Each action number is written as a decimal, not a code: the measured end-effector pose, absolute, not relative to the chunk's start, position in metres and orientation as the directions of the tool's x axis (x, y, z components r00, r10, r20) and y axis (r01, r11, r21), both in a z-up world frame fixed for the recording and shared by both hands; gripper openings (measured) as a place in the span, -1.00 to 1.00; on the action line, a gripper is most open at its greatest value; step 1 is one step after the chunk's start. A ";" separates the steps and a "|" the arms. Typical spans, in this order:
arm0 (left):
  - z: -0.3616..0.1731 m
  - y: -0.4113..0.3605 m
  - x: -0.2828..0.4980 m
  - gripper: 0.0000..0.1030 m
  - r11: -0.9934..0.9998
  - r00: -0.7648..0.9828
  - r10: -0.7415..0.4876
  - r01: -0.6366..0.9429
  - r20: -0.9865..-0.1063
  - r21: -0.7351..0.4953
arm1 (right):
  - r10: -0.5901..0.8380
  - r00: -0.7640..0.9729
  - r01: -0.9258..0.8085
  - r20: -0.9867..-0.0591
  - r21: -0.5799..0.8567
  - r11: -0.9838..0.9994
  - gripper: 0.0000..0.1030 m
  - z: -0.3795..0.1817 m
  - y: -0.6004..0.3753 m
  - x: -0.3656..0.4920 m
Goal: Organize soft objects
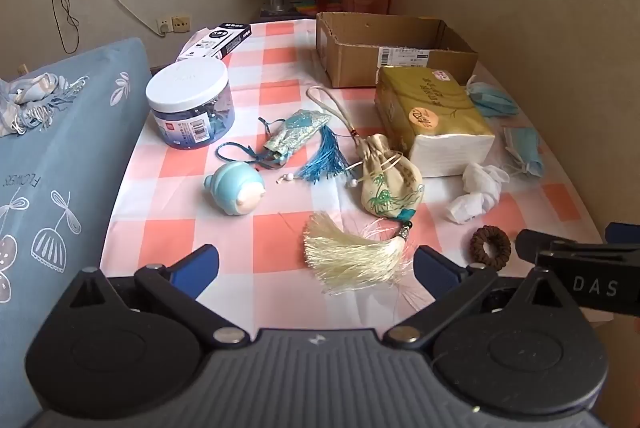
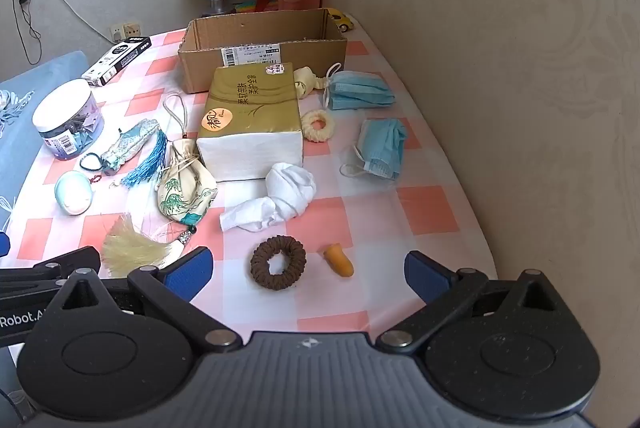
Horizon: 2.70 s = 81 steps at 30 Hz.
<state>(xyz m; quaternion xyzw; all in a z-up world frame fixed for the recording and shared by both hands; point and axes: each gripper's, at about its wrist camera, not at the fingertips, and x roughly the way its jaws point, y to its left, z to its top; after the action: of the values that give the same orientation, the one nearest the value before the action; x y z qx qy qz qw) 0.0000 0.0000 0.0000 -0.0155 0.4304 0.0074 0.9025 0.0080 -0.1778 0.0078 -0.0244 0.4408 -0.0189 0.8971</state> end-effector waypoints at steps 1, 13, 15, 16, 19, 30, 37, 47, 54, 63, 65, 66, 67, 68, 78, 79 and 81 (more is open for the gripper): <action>0.000 0.000 0.000 0.99 0.999 0.628 -0.008 -0.027 -0.778 -0.032 | -0.055 0.611 0.012 -0.790 -0.060 0.998 1.00 0.008 -0.178 0.008; 0.000 0.000 -0.002 0.99 0.999 0.628 -0.008 -0.027 -0.778 -0.032 | -0.051 0.616 0.013 -0.786 -0.054 0.998 1.00 0.007 -0.178 0.009; 0.000 0.000 -0.002 0.99 0.999 0.629 -0.008 -0.026 -0.777 -0.032 | -0.052 0.617 0.013 -0.785 -0.056 0.998 1.00 0.008 -0.178 0.008; 0.000 0.000 -0.002 0.99 0.999 0.629 -0.007 -0.027 -0.778 -0.031 | -0.053 0.617 0.013 -0.785 -0.057 0.998 1.00 0.008 -0.178 0.008; 0.001 0.000 -0.003 0.99 0.999 0.629 -0.008 -0.027 -0.777 -0.032 | -0.052 0.617 0.012 -0.785 -0.057 0.998 1.00 0.008 -0.179 0.008; 0.000 -0.001 -0.002 0.99 0.999 0.628 -0.007 -0.027 -0.778 -0.031 | -0.054 0.617 0.012 -0.785 -0.060 0.998 1.00 0.008 -0.179 0.008; 0.001 -0.002 -0.003 0.99 0.999 0.628 -0.006 -0.027 -0.778 -0.030 | -0.056 0.618 0.012 -0.784 -0.061 0.998 1.00 0.008 -0.178 0.008; 0.001 -0.002 -0.002 0.99 0.999 0.629 -0.007 -0.026 -0.778 -0.030 | -0.056 0.618 0.012 -0.784 -0.061 0.998 1.00 0.008 -0.178 0.008; 0.002 -0.003 0.001 0.99 0.999 0.629 -0.007 -0.023 -0.778 -0.028 | -0.056 0.619 0.013 -0.784 -0.062 0.998 1.00 0.008 -0.178 0.008; 0.002 -0.002 0.003 0.99 1.000 0.633 -0.013 -0.010 -0.774 -0.025 | -0.056 0.620 0.011 -0.783 -0.063 0.998 1.00 0.009 -0.178 0.010; 0.001 -0.002 0.004 0.99 1.000 0.635 -0.014 -0.004 -0.773 -0.021 | -0.055 0.618 0.007 -0.784 -0.064 0.998 1.00 0.009 -0.177 0.014; 0.001 -0.002 0.004 0.99 1.000 0.635 -0.015 -0.001 -0.772 -0.020 | -0.055 0.619 0.005 -0.784 -0.065 0.998 1.00 0.009 -0.177 0.015; 0.001 -0.002 0.005 0.99 1.000 0.636 -0.016 0.002 -0.771 -0.019 | -0.055 0.620 0.004 -0.783 -0.066 0.998 1.00 0.010 -0.177 0.015; 0.001 -0.002 0.005 0.99 1.000 0.638 -0.017 0.004 -0.770 -0.019 | -0.054 0.621 0.002 -0.782 -0.068 0.998 1.00 0.010 -0.177 0.015; 0.001 -0.002 0.008 0.99 0.999 0.645 -0.032 0.031 -0.763 -0.016 | -0.044 0.631 -0.018 -0.775 -0.072 0.997 1.00 0.007 -0.177 0.017; 0.001 -0.002 0.009 0.99 0.999 0.646 -0.035 0.035 -0.762 -0.016 | -0.043 0.633 -0.022 -0.773 -0.073 0.997 1.00 0.007 -0.177 0.017; 0.001 -0.002 0.010 0.99 0.999 0.648 -0.037 0.041 -0.761 -0.013 | -0.039 0.640 -0.030 -0.767 -0.076 0.997 1.00 0.007 -0.177 0.018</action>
<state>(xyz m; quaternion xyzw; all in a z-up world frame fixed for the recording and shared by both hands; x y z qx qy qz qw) 0.0098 -0.0016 0.0013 0.0026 0.4189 -0.0216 0.9078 0.0176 -0.1766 0.0074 -0.0410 0.4242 -0.0024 0.9046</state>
